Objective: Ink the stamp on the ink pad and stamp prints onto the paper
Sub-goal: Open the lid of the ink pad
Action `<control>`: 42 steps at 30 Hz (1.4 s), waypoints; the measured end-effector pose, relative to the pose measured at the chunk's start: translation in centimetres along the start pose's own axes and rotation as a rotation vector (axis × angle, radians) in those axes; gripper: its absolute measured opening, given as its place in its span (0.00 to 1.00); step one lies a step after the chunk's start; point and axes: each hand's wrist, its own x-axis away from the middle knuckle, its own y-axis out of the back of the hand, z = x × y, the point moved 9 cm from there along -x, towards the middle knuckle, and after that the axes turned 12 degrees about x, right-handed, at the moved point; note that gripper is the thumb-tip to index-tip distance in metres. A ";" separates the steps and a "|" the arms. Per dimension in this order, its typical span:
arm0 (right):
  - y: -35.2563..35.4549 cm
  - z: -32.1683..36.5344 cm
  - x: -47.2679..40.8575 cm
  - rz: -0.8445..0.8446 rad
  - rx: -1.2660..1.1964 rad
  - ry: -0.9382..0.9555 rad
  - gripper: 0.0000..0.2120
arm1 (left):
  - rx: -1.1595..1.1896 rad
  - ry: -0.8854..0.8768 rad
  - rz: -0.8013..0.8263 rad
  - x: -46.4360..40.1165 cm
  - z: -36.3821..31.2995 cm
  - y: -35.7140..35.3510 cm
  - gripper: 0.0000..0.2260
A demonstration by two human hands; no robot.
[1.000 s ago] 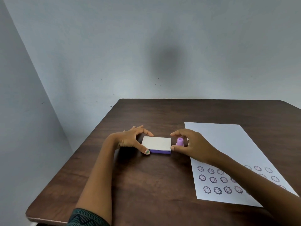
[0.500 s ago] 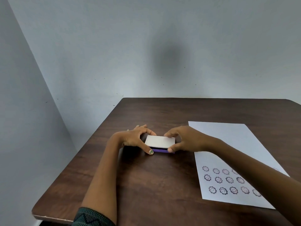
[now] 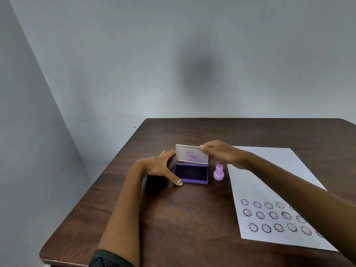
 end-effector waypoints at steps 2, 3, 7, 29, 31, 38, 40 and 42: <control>0.3 -0.3 -0.5 -0.053 -0.023 -0.018 0.22 | -0.001 0.001 -0.008 -0.1 0.1 0.1 0.52; 0.5 -0.5 -0.7 -0.085 -0.032 -0.026 0.20 | 0.000 0.000 -0.006 0.0 0.1 0.1 0.53; 0.9 -0.9 -1.5 -0.172 -0.053 -0.045 0.14 | 0.005 -0.006 -0.003 0.0 0.0 0.0 0.54; 0.6 0.4 -2.7 -0.215 0.014 0.087 0.15 | -0.027 0.002 -0.004 -0.5 0.1 0.2 0.54; 1.6 0.5 -1.9 -0.263 0.015 0.106 0.14 | -0.009 -0.007 -0.001 -0.6 0.1 0.2 0.54; 2.5 0.2 3.3 -0.226 0.219 0.138 0.09 | 0.139 -0.094 -0.037 -1.2 -0.5 0.4 0.54; 1.6 -0.6 4.3 -0.213 0.299 0.112 0.10 | 0.163 -0.103 -0.050 -1.4 -0.7 0.4 0.54; 0.7 -1.5 4.8 -0.220 0.319 0.094 0.12 | 0.186 -0.097 -0.089 -1.7 -0.7 0.6 0.49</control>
